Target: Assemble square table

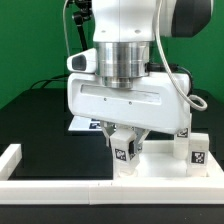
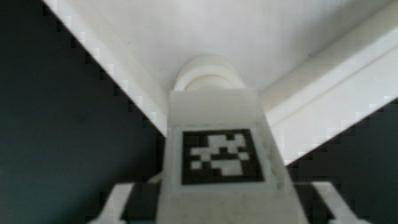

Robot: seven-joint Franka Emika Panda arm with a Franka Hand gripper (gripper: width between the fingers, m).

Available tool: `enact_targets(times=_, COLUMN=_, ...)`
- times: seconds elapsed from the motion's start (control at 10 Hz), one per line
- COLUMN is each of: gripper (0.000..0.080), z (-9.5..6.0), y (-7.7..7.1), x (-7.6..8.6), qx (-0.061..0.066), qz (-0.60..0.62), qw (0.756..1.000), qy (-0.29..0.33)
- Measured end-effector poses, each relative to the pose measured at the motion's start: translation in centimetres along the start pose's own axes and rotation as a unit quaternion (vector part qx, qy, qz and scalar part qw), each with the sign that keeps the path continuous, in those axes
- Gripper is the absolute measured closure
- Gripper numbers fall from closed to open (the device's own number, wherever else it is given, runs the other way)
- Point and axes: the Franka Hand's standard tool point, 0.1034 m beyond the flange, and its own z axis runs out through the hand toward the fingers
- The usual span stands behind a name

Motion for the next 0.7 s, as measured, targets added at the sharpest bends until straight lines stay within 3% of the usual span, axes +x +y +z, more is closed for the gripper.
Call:
enact_targets(times=0.2, gripper=0.0512, z=0.00, y=0.22, x=-0.19, qx=-0.005, qz=0.118, qw=0.993, qy=0.004)
enact_targets(times=0.4, gripper=0.0512, z=0.05, y=0.45, x=-0.32, qx=-0.002, qz=0.244, qw=0.970, qy=0.007)
enact_targets(times=0.7, gripper=0.0509, z=0.18, y=0.40, x=-1.00, qx=0.032, qz=0.412, qw=0.911, qy=0.013)
